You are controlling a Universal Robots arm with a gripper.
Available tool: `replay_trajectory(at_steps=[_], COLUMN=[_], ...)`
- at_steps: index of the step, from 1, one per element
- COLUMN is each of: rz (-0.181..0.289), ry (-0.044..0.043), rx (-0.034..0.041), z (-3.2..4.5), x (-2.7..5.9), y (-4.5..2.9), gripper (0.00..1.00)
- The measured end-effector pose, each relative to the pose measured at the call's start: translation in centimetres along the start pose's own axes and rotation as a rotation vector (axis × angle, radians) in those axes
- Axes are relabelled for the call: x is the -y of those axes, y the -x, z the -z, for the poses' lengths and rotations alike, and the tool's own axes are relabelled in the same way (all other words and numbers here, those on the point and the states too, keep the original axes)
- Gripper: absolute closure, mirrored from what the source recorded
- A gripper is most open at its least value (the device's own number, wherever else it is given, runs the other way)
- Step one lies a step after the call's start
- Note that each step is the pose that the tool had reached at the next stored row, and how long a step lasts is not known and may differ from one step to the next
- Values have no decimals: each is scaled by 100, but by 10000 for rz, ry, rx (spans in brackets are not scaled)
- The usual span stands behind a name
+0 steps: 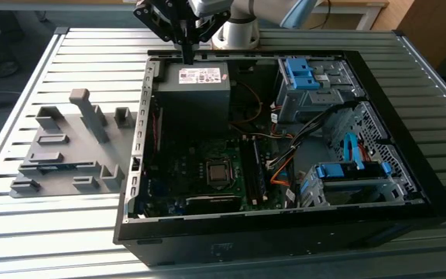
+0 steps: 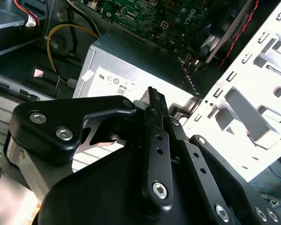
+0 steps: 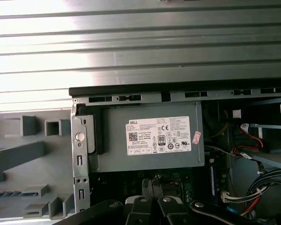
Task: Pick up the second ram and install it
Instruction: 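Reach for the second ram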
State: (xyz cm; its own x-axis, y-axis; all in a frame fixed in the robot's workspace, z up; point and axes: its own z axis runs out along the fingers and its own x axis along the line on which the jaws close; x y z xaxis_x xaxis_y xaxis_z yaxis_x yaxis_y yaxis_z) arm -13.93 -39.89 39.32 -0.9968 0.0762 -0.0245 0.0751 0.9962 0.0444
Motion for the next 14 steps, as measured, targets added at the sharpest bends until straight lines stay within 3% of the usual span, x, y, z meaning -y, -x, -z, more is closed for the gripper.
replay_trajectory(at_steps=[14], rz=[0], ry=[0], rx=[0], z=[1], x=[2], y=[-34], gripper=[89])
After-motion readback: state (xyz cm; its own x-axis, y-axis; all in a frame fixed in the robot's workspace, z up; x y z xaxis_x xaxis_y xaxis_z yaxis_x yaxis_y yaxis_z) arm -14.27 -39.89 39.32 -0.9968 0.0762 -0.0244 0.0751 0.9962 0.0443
